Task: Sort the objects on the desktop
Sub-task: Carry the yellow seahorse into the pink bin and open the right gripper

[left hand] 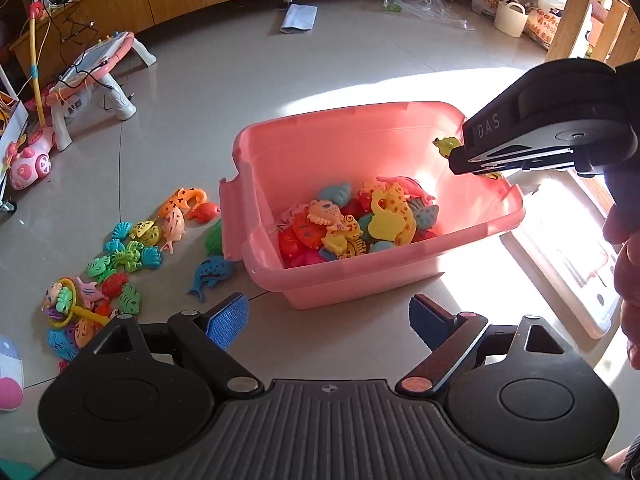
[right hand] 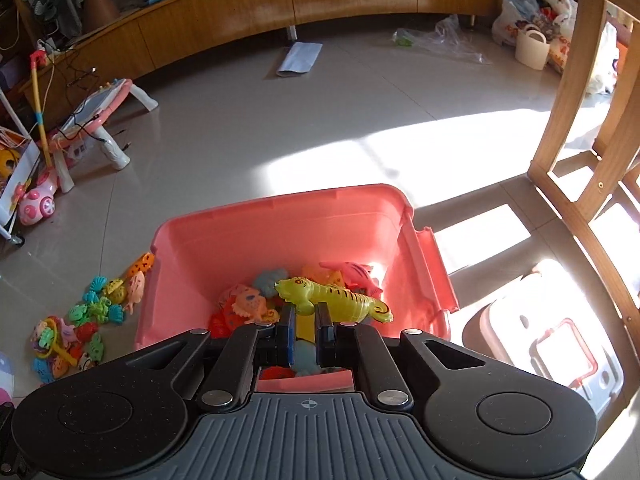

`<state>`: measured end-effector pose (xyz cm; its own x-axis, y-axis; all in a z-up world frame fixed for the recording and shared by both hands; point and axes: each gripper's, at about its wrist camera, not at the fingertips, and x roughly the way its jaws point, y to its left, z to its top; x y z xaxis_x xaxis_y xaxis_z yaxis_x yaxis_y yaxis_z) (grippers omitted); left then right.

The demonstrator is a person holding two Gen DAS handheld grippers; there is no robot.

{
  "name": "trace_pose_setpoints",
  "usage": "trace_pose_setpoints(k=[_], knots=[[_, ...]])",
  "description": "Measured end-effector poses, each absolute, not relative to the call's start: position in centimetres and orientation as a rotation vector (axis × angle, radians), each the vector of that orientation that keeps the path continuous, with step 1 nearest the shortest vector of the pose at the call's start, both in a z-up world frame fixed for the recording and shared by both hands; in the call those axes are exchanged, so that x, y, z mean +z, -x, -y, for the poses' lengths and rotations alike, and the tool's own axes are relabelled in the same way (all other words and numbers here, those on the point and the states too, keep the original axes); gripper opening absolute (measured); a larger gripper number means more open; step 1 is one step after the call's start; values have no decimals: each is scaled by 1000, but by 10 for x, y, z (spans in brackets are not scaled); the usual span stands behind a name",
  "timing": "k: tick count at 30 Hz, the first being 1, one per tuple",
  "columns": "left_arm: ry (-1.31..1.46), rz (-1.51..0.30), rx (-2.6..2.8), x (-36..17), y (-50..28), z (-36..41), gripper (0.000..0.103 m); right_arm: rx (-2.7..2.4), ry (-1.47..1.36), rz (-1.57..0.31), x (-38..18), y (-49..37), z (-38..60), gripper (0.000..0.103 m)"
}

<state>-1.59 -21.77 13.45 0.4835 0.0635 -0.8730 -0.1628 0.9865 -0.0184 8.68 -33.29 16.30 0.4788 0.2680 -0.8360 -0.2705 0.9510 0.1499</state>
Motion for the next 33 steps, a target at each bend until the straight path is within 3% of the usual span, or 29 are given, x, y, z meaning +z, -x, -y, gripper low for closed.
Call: trace_pose_setpoints(k=[14, 33], knots=[[186, -1179, 83, 93, -18, 222, 90, 271, 20, -1209, 94, -155, 304, 8], [206, -1179, 37, 105, -12, 217, 90, 262, 182, -1478, 22, -185, 287, 8]])
